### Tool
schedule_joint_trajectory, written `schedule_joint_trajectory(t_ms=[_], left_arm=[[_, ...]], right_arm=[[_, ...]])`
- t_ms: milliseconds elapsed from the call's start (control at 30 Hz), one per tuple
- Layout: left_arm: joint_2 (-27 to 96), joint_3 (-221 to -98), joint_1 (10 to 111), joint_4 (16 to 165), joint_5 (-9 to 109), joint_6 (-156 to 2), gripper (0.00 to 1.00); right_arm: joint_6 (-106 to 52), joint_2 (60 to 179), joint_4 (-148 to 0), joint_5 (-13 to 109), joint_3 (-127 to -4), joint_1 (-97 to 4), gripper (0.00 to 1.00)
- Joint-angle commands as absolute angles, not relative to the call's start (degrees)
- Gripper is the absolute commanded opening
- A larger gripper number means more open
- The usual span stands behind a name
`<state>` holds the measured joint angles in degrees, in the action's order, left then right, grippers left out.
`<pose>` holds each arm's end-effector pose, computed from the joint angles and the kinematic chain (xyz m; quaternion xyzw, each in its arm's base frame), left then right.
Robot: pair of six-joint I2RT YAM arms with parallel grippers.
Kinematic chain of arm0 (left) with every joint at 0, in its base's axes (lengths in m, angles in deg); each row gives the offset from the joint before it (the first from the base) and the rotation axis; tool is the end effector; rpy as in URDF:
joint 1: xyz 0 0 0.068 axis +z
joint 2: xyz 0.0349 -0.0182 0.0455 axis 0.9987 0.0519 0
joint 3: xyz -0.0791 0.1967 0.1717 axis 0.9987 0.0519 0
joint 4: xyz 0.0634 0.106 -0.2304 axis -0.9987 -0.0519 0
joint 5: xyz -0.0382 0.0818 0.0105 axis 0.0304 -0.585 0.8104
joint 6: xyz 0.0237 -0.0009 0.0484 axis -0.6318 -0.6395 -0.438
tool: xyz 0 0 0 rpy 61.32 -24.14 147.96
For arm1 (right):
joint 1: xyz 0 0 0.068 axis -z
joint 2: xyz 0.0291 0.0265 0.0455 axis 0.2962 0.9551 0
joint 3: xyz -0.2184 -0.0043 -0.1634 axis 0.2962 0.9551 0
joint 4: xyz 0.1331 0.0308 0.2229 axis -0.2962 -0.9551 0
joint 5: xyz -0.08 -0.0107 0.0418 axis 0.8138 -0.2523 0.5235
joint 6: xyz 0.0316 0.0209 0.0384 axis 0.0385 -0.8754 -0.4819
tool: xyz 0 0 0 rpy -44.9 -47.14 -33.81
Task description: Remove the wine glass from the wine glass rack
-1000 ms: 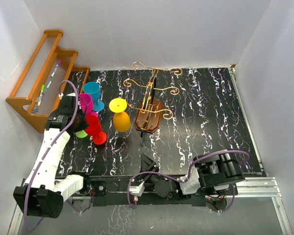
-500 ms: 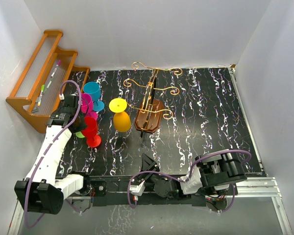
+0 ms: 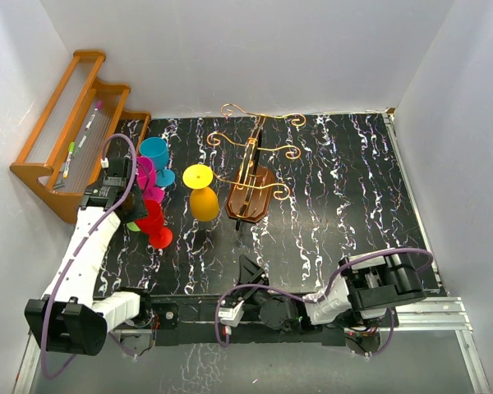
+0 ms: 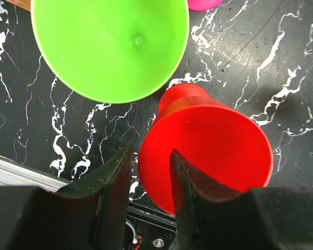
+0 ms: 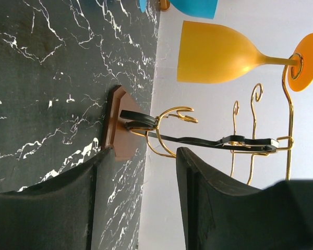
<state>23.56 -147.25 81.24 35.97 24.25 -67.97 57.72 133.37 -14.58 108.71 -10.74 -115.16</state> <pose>0.2135 -0.0109 0.3038 -0.1656 0.9323 0.0750 0.3127 -0.0076 0.2608 0.1311 -0.7020 0.2967 -0.2565 0.5944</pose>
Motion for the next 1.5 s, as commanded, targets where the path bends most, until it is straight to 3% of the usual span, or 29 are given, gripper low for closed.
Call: schedule_joint_trajectory(t_ms=[0, 233, 367, 467, 600, 700, 867, 933, 1467], left_arm=[[18.9, -152.2, 81.3, 32.6, 26.3, -67.3, 0.34], [12.8, -159.1, 81.3, 31.5, 31.3, -66.2, 0.36], [6.1, -155.8, 81.3, 39.4, 34.5, -66.2, 0.4], [2.0, -151.4, 81.3, 44.7, 35.1, -66.3, 0.43], [0.1, -146.6, 81.3, 49.8, 35.6, -66.9, 0.44], [0.3, -144.3, 81.3, 52.3, 35.2, -67.9, 0.44], [-0.4, -140.9, 81.3, 56.2, 35.8, -69.1, 0.44], [-1.1, -139.4, 81.3, 58.1, 36.1, -69.5, 0.44], [-7.0, -130.8, 81.3, 63.7, 35.0, -70.3, 0.43]], right_arm=[[54.8, 128.8, -18.1, 109.7, -13.8, -120.0, 0.53], [43.2, 119.9, -39.1, 105.5, -25.6, -120.0, 0.52], [24.0, 117.6, -64.4, 102.6, -44.1, -118.6, 0.52], [4.1, 121.9, -87.4, 99.9, -66.2, -113.5, 0.52], [-18.1, 131.9, -114.0, 77.7, -98.8, -97.8, 0.52], [-28.3, 136.3, -121.8, 61.5, -110.3, -87.8, 0.52], [-46.1, 134.9, -113.9, 23.9, -105.2, -66.4, 0.52], [-50.5, 133.0, -107.8, 17.6, -99.0, -62.4, 0.54], [-51.4, 139.8, -115.3, 28.8, -103.6, -61.5, 0.5]])
